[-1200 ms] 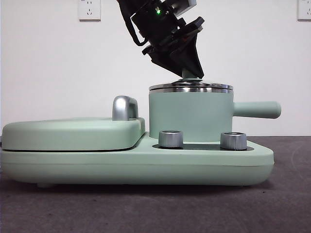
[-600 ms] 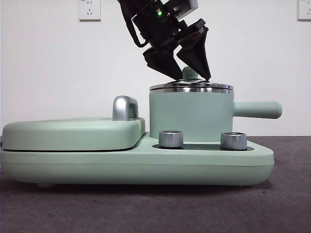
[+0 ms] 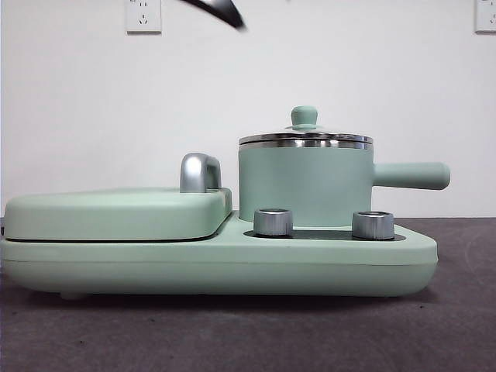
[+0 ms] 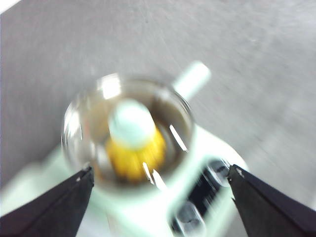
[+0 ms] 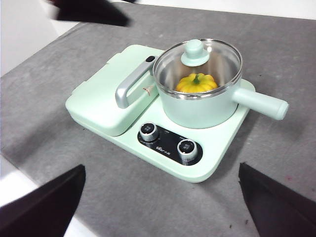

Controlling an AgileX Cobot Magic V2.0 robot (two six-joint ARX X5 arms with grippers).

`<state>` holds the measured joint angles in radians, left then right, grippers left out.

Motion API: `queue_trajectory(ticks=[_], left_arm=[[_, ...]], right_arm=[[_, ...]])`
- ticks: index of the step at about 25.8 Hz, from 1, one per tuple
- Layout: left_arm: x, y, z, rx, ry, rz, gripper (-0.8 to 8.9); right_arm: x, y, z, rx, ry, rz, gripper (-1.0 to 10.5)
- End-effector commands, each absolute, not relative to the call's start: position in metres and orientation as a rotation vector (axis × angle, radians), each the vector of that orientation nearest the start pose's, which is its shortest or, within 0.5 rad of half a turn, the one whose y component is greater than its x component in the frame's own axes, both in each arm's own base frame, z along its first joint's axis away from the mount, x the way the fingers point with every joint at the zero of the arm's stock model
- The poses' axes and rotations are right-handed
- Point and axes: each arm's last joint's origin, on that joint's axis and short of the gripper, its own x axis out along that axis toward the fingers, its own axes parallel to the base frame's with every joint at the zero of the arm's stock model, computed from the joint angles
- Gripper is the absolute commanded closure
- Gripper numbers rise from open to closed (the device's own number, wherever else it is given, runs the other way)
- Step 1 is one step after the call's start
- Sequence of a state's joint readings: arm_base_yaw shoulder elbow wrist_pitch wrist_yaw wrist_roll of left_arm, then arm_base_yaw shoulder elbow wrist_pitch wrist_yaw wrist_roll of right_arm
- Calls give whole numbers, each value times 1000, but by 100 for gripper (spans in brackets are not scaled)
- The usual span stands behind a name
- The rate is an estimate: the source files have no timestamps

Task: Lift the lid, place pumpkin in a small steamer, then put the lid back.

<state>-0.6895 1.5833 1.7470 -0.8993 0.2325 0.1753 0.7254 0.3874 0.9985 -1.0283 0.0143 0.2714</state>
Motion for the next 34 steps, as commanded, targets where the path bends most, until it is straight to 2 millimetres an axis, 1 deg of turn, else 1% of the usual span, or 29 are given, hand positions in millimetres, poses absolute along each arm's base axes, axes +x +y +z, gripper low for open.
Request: queue_trajectory(ticks=[1, 3, 5, 7, 8, 12, 14, 17, 23, 24, 25, 26, 28, 29, 30, 34], left_arm=[[221, -193, 415, 274, 793, -923, 387], [195, -172, 428, 271, 836, -939, 406], [171, -153, 438, 256, 843, -970, 417], [146, -133, 442, 238, 806, -986, 418], [137, -125, 442, 230, 788, -985, 418], [107, -99, 435, 176, 727, -971, 418], [93, -87, 427, 135, 686, -962, 418], [74, -70, 412, 55, 613, -930, 418], [50, -47, 375, -55, 525, -798, 417], [47, -44, 370, -69, 519, -787, 418], [45, -42, 366, -80, 514, -780, 427], [42, -39, 363, -87, 511, -769, 513], [39, -36, 361, -85, 510, -767, 788], [37, -35, 361, -86, 503, -767, 786], [36, -34, 362, -88, 496, -768, 805], [35, -33, 362, -89, 490, -769, 805]], right_arm=[[22, 20, 357, 126, 485, 668, 455], [22, 20, 357, 126, 486, 672, 455], [22, 20, 357, 127, 488, 680, 456], [22, 21, 357, 128, 489, 685, 455], [22, 21, 357, 128, 489, 685, 456], [22, 21, 357, 129, 491, 691, 456], [22, 21, 357, 130, 491, 693, 456], [22, 21, 357, 130, 491, 694, 456], [22, 21, 357, 130, 491, 696, 470], [22, 21, 357, 130, 491, 696, 484], [22, 21, 357, 130, 491, 696, 524], [22, 21, 357, 131, 493, 700, 631], [21, 22, 357, 127, 497, 729, 968], [21, 22, 357, 128, 497, 731, 916], [21, 22, 357, 128, 496, 730, 930], [21, 22, 356, 127, 498, 731, 930]])
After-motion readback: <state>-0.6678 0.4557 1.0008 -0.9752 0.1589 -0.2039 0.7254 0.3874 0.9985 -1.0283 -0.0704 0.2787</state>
